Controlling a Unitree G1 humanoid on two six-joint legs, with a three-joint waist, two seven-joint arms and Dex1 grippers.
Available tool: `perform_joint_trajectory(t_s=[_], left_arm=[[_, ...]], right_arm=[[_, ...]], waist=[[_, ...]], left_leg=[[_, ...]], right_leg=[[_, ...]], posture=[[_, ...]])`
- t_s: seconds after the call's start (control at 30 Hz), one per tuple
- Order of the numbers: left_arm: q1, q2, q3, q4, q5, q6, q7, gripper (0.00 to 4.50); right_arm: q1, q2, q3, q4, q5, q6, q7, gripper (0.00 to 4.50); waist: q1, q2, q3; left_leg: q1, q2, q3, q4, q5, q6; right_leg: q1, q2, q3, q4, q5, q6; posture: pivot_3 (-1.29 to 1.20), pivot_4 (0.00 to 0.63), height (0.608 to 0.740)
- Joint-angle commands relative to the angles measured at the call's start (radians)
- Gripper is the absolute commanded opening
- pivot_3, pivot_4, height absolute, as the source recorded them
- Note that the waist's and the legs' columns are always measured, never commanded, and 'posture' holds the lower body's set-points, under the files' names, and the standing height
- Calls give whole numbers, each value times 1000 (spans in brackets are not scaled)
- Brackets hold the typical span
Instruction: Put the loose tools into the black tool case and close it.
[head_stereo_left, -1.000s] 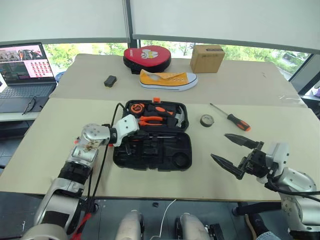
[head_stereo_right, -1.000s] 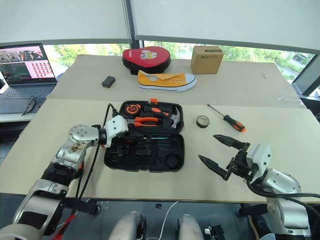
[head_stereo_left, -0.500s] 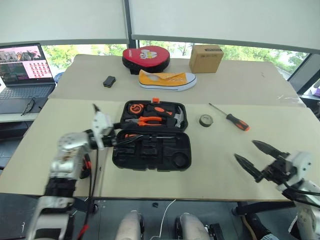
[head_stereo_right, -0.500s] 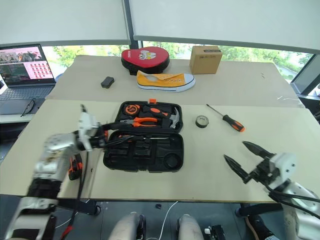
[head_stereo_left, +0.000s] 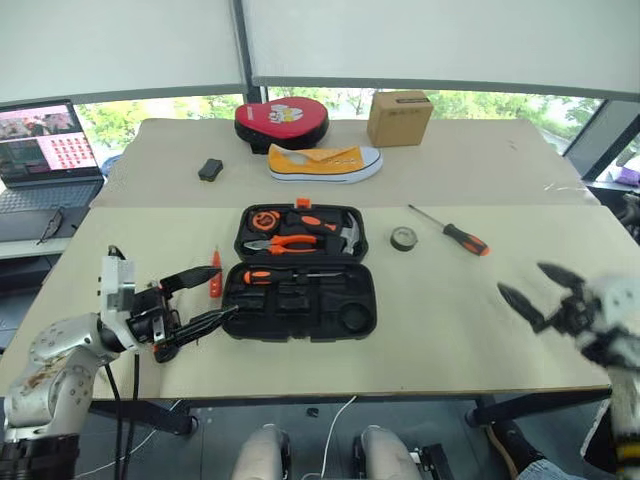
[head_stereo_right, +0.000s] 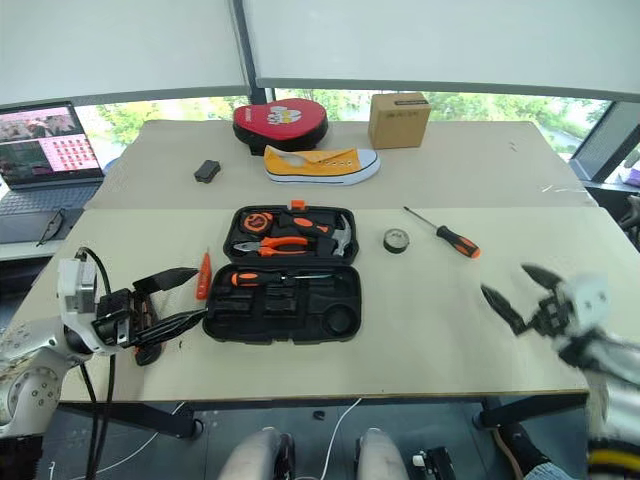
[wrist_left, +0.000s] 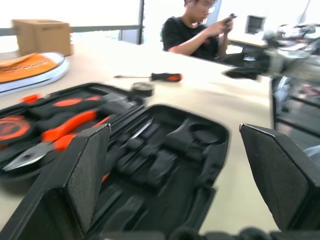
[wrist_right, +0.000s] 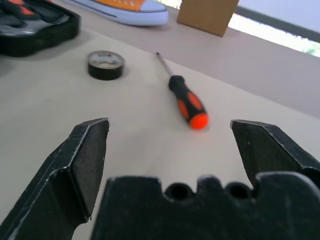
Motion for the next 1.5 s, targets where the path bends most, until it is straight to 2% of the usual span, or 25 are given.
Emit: perform_joint_trajectory(t_s=[0.03,0.2,0.27,0.5,0.53,0.57,0.63,0.83,0.87,0.97,1.03,1.13,1.17,1.23,1.37,1.5], left_arm=[[-37,-18,-36,-19,20,-12,17,4420],[-66,-26,-52,-7,40,-26,17,4420],[-60,-29,-59,-13,48,-32,18,4420],[-47,-39,-70,-32,60,-41,30,4420],[-50,-41,-71,-31,62,-41,32,4500],[-53,-42,-71,-29,64,-40,32,4500],[-59,-43,-70,-23,68,-43,31,4500],[-67,-40,-59,-13,79,-65,40,4500],[-65,-39,-56,-12,79,-69,41,4500],[-44,-41,-38,-23,74,-80,47,4500],[-12,-41,-5,-29,67,-99,49,4500],[53,-33,46,-39,58,-122,50,4500],[73,-29,57,-40,57,-124,45,4500],[106,-20,75,-37,56,-126,33,4500],[150,1,75,-15,87,-158,-5,4500],[169,8,52,-22,109,-182,-23,4500]], right_arm=[[-287,-41,152,312,-157,39,39,4500],[-549,-18,288,607,-300,51,32,4500],[-626,6,322,697,-355,46,-61,4500],[-711,57,335,813,-395,58,-89,4500],[-718,66,326,820,-390,66,-93,4002],[-723,74,318,825,-386,72,-93,3832],[-731,88,304,832,-378,80,-96,3043],[-738,112,271,833,-372,81,-95,1141],[-736,111,269,830,-373,72,-99,1017],[-735,89,267,811,-382,13,-125,1025],[-739,71,253,761,-362,-94,-76,1025],[-734,118,260,599,-267,-159,236,1025],[-713,142,283,511,-226,-153,357,1025],[-672,175,344,330,-177,-70,501,1025],[-615,232,466,36,-175,159,554,1025],[-548,232,579,-115,-241,283,538,1025]], waist=[[-3,0,1],[2,0,1],[1,0,1],[-1,0,1],[-2,0,1],[-3,0,1],[-4,0,1],[-5,0,1],[-5,0,1],[-6,0,1],[-7,0,1],[-20,3,3],[-24,3,3],[-32,3,3],[-27,3,3],[0,4,4]], left_leg=[[0,1,0,0,0,0],[-11,0,3,0,0,0],[-13,0,4,0,0,0],[-14,-1,5,0,-1,1],[-14,-1,5,0,-1,1],[-14,0,4,0,-1,1],[-14,0,4,0,-1,1],[-13,0,4,0,-1,1],[-13,0,4,0,-1,1],[-13,0,5,0,-1,1],[-13,0,5,0,-1,1],[-14,0,5,0,-1,1],[-14,1,5,0,-1,1],[-13,2,4,0,-1,1],[-12,4,2,-1,-2,0],[-14,1,2,0,-2,0]], right_leg=[[0,1,0,0,0,0],[-12,2,2,2,0,0],[-13,1,3,1,0,0],[-13,-1,4,-1,1,2],[-12,0,3,-1,1,2],[-12,0,3,-1,1,2],[-12,0,4,0,1,2],[-12,0,4,1,1,2],[-12,0,4,1,1,2],[-13,0,4,1,1,2],[-13,0,4,1,1,2],[-14,0,5,0,1,2],[-14,0,5,0,1,2],[-14,1,4,1,1,2],[-13,0,3,3,1,2],[-14,-4,1,2,1,2]], posture=[[0,150,740],[0,150,740],[0,150,740],[0,150,740],[0,150,740],[0,150,740],[0,150,740],[0,150,740],[0,150,740],[0,150,740],[0,150,740],[0,150,740],[0,150,740],[0,150,740],[0,150,740],[0,150,740]])
